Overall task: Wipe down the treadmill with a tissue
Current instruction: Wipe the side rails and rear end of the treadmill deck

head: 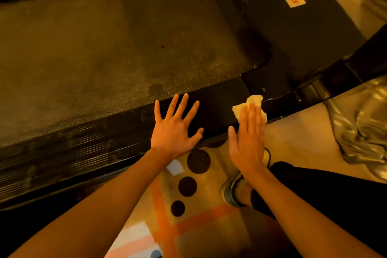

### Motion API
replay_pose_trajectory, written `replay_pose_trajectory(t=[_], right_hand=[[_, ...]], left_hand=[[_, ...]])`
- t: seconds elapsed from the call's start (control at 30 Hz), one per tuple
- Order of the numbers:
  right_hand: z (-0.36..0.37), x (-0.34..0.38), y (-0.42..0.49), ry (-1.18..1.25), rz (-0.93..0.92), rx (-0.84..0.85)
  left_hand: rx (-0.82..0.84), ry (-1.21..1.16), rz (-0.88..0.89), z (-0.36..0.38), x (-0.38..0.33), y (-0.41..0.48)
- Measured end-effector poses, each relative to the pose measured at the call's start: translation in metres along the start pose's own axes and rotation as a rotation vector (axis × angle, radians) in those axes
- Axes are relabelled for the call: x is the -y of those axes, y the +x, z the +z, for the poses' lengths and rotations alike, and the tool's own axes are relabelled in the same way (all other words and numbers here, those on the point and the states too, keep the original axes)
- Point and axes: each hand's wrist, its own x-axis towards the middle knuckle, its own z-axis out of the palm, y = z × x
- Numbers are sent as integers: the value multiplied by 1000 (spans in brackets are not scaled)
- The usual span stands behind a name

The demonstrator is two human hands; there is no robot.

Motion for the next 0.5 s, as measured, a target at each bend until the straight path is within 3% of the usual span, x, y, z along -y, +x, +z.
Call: replay_pose_trajectory(t=[0.13, 0.3, 0.5], right_hand=[[7, 26, -1, 30, -228, 96], [-9, 28, 19, 115, -207, 95], [-15, 86, 43, 151, -386, 9]], left_hand=[[31, -2, -10, -4, 1, 0], [62, -84, -18, -16, 6, -5], [26, -32, -92, -51, 52, -33]])
